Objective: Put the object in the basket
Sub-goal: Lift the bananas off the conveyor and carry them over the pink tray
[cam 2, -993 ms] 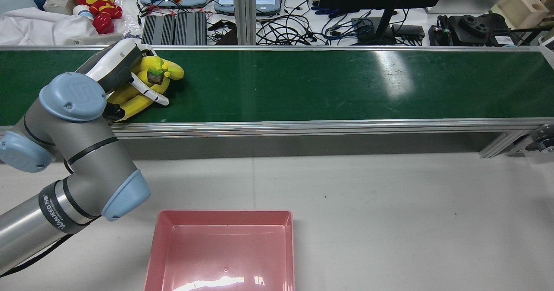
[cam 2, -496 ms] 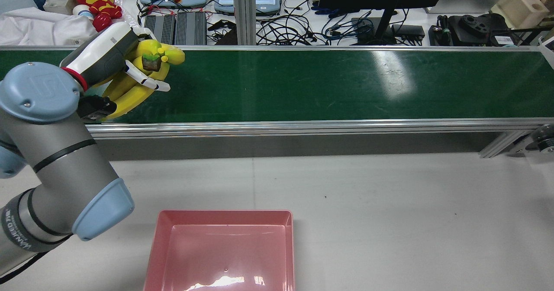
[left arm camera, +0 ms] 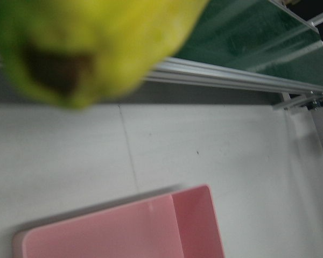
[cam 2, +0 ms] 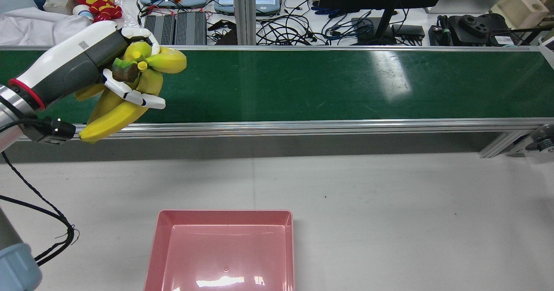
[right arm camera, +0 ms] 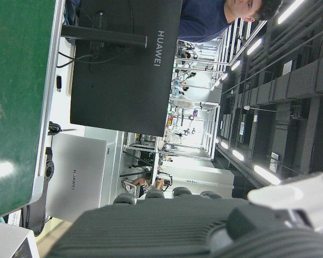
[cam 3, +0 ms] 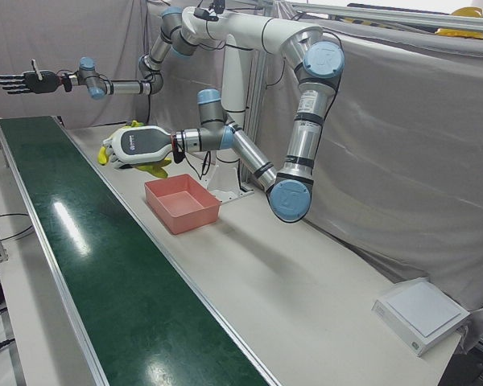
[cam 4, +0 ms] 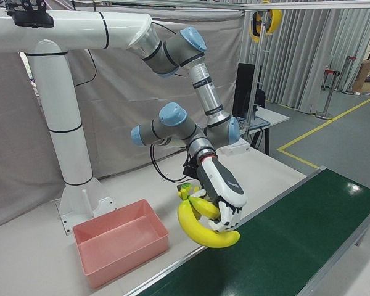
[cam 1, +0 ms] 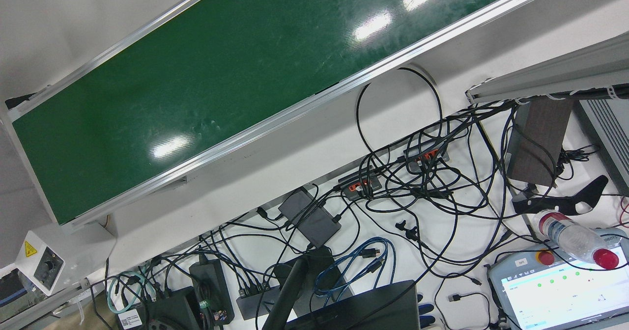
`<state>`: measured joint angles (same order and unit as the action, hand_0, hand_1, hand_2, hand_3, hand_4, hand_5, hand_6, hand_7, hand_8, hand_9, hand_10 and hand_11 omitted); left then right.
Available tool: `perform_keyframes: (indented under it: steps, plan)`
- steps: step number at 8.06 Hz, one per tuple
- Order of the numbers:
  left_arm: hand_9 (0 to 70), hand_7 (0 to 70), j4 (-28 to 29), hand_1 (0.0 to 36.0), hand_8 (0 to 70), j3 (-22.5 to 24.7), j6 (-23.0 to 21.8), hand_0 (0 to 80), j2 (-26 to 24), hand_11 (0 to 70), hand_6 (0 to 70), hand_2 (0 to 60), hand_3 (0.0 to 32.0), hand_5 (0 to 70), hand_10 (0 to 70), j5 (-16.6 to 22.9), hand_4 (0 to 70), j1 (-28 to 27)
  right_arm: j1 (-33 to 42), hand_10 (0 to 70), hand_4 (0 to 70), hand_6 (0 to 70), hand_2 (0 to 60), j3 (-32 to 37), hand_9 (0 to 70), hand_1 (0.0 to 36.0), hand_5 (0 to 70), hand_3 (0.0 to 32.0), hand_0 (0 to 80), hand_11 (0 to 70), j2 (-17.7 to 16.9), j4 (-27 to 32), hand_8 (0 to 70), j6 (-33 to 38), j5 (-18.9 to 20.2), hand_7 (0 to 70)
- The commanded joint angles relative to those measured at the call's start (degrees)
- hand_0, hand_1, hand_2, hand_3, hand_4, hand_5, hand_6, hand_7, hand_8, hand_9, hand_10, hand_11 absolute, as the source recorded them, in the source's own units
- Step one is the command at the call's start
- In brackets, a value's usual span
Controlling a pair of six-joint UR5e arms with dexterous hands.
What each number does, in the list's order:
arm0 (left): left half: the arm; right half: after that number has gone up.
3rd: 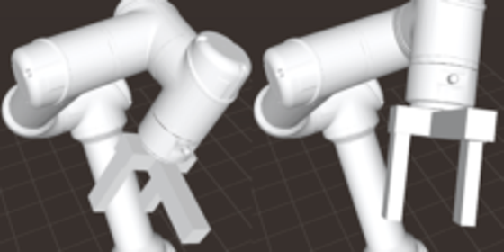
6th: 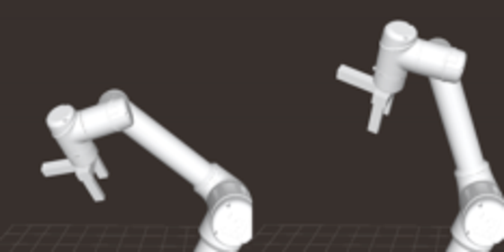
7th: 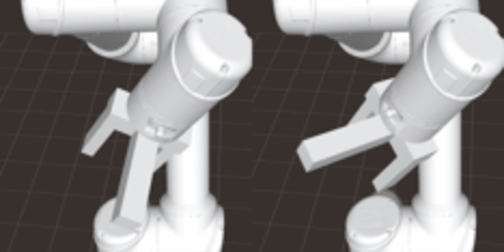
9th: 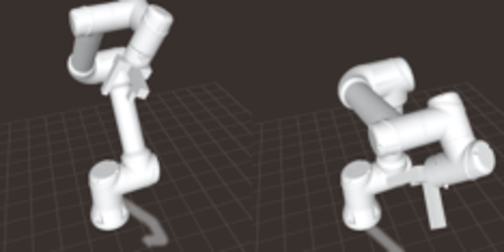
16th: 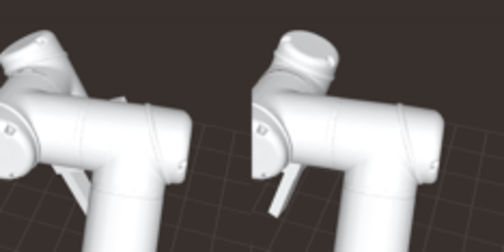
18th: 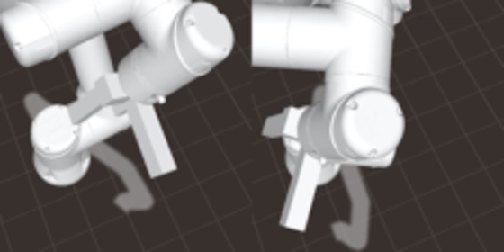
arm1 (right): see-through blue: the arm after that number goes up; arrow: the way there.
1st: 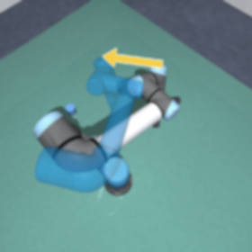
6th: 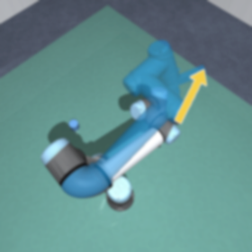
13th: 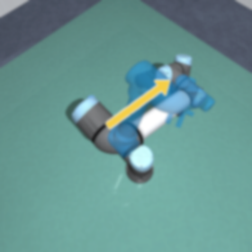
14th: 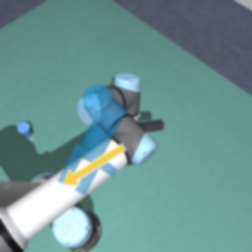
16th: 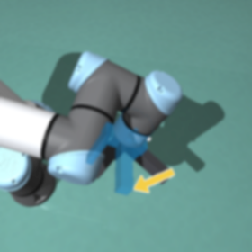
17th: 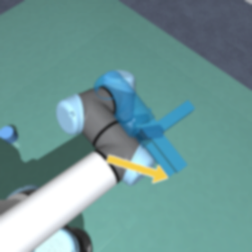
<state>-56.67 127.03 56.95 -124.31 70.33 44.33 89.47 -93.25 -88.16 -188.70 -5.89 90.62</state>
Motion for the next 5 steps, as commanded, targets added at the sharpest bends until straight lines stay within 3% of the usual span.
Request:
perform_keyframes:
  steps: [1, 2, 3, 5]
  plan:
    - [70.0, 70.0, 4.2, 4.3, 68.9, 4.6, -5.2, 49.3, 4.3, 70.0, 70.0, 9.6, 0.0, 70.0, 52.2, 5.8, 34.0, -11.1, 0.0, 0.0, 0.0, 0.0, 0.0, 0.0, 0.0, 0.0, 0.0, 0.0, 0.0, 0.0, 0.0, 0.0, 0.0, 0.0, 0.0, 0.0]
    - [70.0, 70.0, 6.1, 1.4, 70.0, 4.5, -4.8, 48.9, 4.4, 70.0, 70.0, 1.6, 0.0, 70.0, 53.5, 5.4, 31.5, -15.9, 0.0, 0.0, 0.0, 0.0, 0.0, 0.0, 0.0, 0.0, 0.0, 0.0, 0.0, 0.0, 0.0, 0.0, 0.0, -0.1, 0.0, 0.0]
    - [70.0, 70.0, 6.7, 0.8, 70.0, 4.4, -3.2, 48.6, 4.9, 70.0, 70.0, 0.7, 0.0, 70.0, 53.6, 5.1, 31.2, -20.5, 0.0, 0.0, 0.0, 0.0, 0.0, 0.0, 0.0, 0.0, 0.0, 0.0, 0.0, 0.0, 0.0, 0.0, 0.0, -0.1, 0.0, 0.0]
    - [70.0, 70.0, 8.2, 0.0, 68.8, 4.3, -1.5, 47.5, 5.6, 70.0, 70.0, 0.0, 0.0, 70.0, 52.2, -0.8, 29.6, -25.8, 0.0, 0.0, 0.0, 0.0, 0.0, 0.1, 0.0, 0.0, 0.0, 0.0, 0.0, 0.0, 0.0, 0.0, 0.0, 0.0, 0.0, 0.0]
